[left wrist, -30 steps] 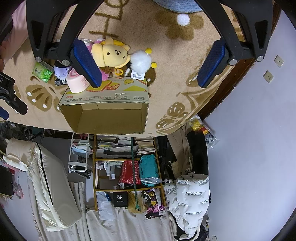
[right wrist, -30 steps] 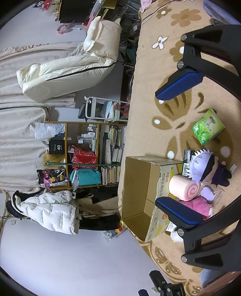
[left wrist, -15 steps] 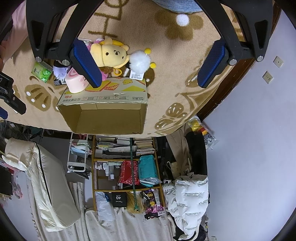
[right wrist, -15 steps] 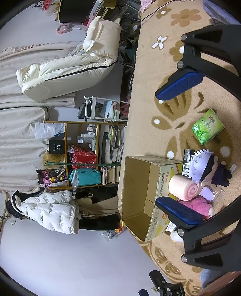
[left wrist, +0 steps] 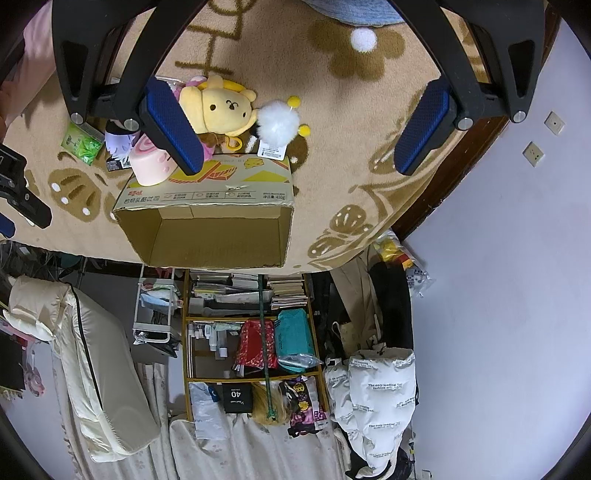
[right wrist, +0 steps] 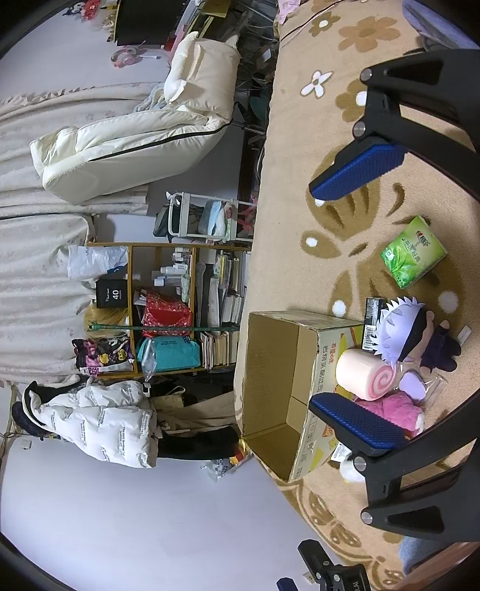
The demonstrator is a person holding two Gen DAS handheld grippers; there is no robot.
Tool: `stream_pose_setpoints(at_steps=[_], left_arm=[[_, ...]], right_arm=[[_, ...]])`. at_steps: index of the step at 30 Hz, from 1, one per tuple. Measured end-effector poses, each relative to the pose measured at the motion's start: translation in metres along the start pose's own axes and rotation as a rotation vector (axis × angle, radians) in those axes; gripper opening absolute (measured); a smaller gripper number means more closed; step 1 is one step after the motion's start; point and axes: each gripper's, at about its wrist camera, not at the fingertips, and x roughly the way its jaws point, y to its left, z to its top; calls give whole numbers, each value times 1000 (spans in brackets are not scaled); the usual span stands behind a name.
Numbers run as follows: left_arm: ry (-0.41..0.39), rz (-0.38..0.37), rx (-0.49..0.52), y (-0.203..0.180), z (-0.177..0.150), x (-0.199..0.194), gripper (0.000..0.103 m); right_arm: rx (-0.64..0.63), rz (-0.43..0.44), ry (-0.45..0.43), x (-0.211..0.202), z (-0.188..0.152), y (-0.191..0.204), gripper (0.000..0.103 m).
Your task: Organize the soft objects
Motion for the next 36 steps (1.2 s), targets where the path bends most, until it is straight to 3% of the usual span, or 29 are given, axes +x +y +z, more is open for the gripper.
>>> stream_pose_setpoints(at_steps=[16,22,31,36], left_arm=[[1,3,2,0,-2,-1,102],[44,44,21,-1,0,8,102],[144,60,3,1,10,42,102],[215,42,-9,1,16,70,102]], right_arm=[[-13,-1,7,1,-1,3,103],[-20,-4,41,7,-3,6,103],[66,24,163,31,1,-8,103],[142,48,284,56,-2,-21,103]])
